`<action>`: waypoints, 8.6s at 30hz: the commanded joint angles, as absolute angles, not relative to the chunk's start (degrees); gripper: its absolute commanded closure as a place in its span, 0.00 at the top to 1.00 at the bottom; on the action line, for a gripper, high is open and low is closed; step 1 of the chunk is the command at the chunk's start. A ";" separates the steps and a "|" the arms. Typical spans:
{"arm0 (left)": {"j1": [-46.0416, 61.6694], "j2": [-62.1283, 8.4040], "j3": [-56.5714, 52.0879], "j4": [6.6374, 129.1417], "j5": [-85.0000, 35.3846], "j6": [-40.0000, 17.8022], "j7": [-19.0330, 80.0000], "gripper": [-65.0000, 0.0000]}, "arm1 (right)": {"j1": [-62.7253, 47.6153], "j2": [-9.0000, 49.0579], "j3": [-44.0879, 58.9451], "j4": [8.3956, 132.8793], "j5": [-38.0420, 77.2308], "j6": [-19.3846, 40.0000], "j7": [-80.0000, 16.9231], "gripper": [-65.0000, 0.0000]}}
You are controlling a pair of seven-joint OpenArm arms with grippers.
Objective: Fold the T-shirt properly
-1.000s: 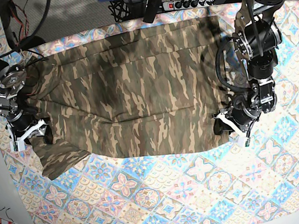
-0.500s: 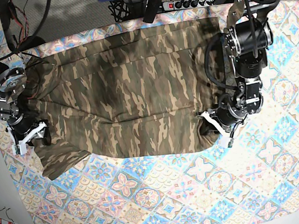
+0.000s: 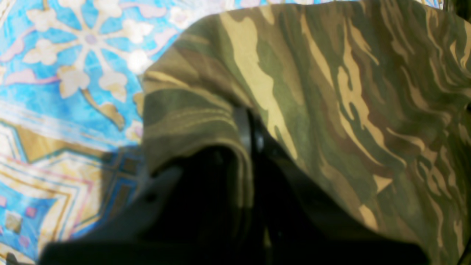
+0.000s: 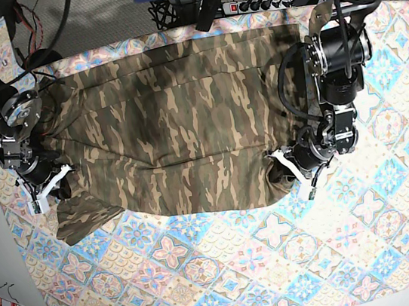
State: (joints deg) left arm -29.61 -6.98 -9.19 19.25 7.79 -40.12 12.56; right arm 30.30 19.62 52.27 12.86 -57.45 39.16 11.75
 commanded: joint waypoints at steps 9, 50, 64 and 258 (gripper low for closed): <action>-28.18 -3.30 -8.75 18.42 13.41 -40.00 20.70 0.00 | 31.25 19.82 57.63 12.88 -52.35 40.00 9.45 0.02; -19.21 -6.90 -20.26 62.64 10.24 -40.00 37.14 0.00 | 28.70 12.35 60.26 39.34 -41.89 40.00 13.76 0.01; -9.71 -7.25 -19.91 79.16 10.24 -40.00 41.71 0.00 | 18.95 7.87 60.09 56.48 -34.51 40.00 14.73 0.01; 21.93 -5.05 -17.10 105.89 15.25 -40.00 41.45 0.00 | 3.12 8.04 35.74 103.34 -3.03 40.00 -79.43 0.01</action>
